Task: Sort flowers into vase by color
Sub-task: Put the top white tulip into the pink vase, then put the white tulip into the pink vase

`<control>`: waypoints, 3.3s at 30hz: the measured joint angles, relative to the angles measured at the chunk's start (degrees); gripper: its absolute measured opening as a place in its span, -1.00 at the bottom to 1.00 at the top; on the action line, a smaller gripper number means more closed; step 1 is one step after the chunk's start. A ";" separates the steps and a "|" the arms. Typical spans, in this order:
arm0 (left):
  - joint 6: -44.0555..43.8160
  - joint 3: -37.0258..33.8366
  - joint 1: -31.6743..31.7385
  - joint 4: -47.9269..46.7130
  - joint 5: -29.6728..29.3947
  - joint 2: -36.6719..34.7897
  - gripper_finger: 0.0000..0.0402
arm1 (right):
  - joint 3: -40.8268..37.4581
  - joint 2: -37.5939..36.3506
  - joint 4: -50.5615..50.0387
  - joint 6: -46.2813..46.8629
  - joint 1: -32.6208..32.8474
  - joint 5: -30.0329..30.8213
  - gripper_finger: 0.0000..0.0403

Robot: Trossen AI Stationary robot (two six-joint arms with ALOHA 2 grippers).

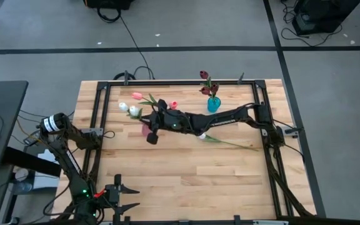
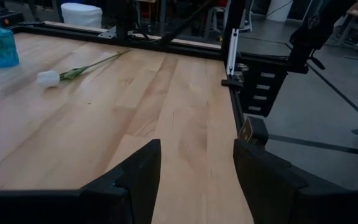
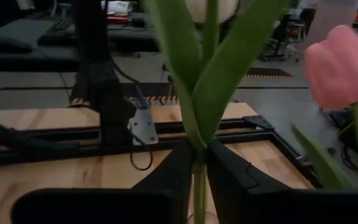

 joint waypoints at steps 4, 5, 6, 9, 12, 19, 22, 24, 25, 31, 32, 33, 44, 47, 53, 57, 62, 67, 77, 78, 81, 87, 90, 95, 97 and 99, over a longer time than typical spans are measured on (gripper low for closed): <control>0.00 0.00 -0.01 0.77 0.02 0.00 0.03 | 0.00 0.00 -2.01 -0.33 0.51 -0.04 -0.52; 0.00 0.00 -0.05 1.14 0.02 0.00 0.03 | 0.00 0.00 -2.66 -0.50 0.70 -0.04 -0.48; 0.00 0.00 -0.18 1.44 0.02 0.00 0.03 | 0.00 0.00 -3.31 -0.80 0.91 -0.04 -0.45; 0.00 0.00 -0.37 1.56 0.02 0.00 0.03 | 0.00 -0.54 -6.14 -1.29 1.62 0.49 -0.36; 0.00 0.00 -0.49 1.79 0.04 0.00 0.03 | 0.00 -1.99 -9.59 -0.48 2.25 0.44 -0.33; 0.21 0.00 -1.04 2.55 0.21 0.00 0.03 | 0.02 -5.56 -20.75 2.78 4.31 -1.44 -0.33; 0.22 0.00 -1.05 2.41 0.20 0.00 0.03 | 0.02 -6.96 -25.75 2.64 7.06 -1.14 -0.33; 0.24 0.00 -1.05 2.44 0.17 0.00 0.03 | 0.02 -7.64 -28.57 2.31 8.80 -0.61 -0.33; 0.23 0.00 -1.05 2.42 0.17 0.00 0.03 | 0.02 -7.85 -29.74 2.26 9.60 0.00 -0.33; 0.23 0.00 -1.05 2.37 0.15 0.00 0.03 | 0.02 -9.79 -37.97 0.77 12.67 0.52 -0.33; 0.24 0.00 -1.05 2.39 0.16 0.00 0.03 | 0.04 -9.98 -39.92 1.32 12.93 -0.23 -0.33; 0.24 0.00 -1.05 2.41 0.19 0.00 0.03 | 0.03 -10.28 -43.10 2.23 13.14 -1.01 -0.33; 0.02 0.00 -1.09 4.19 2.86 0.00 0.03 | -12.93 -18.09 -57.50 15.94 12.48 -5.36 -0.33; 0.04 0.00 -1.09 4.26 3.08 0.00 0.03 | -18.50 -22.39 -63.64 21.26 10.83 -4.46 -0.33; 0.51 0.00 -0.88 3.77 3.01 -0.02 0.03 | -31.44 -30.22 -69.23 31.52 5.61 -9.23 -0.33; 1.68 0.00 -0.21 3.33 2.97 -0.02 0.03 | -38.62 -32.78 -68.93 33.65 2.95 -10.55 -0.33; 1.74 0.00 0.20 2.17 2.99 -0.02 0.03 | -43.44 -33.03 -67.21 33.17 1.87 -13.29 -0.33; 1.75 0.00 0.18 2.15 2.97 -0.01 0.03 | -45.95 -33.00 -64.28 31.94 1.76 -13.17 -0.34; 1.74 0.00 0.20 2.20 2.95 0.00 0.03 | -48.30 -33.00 -58.61 30.60 1.77 -11.19 -0.56; 1.74 0.00 0.20 2.21 2.95 -0.01 0.03 | -48.84 -33.00 -57.94 30.61 1.77 -10.88 -0.60; 1.75 0.00 0.20 2.24 2.95 0.00 0.03 | -50.29 -33.14 -56.71 30.61 1.78 -10.42 -0.70; 1.75 0.00 0.18 2.26 2.95 0.00 0.03 | -50.48 -33.15 -56.27 30.55 1.78 -10.91 -0.94; 1.75 0.00 0.20 2.20 2.95 0.00 0.03 | -49.38 -32.90 -55.69 30.06 1.79 -12.67 -0.96; 1.75 0.00 0.20 1.19 2.78 0.00 0.03 | -44.98 -32.94 -46.02 26.39 3.11 -16.88 -0.97; 1.75 0.00 0.20 1.06 2.58 0.00 0.03 | -43.98 -32.74 -38.88 23.29 4.08 -19.50 -0.98; 1.75 0.00 0.20 1.10 2.47 -0.01 0.03 | -43.48 -32.89 -28.44 19.77 5.10 -21.19 -0.98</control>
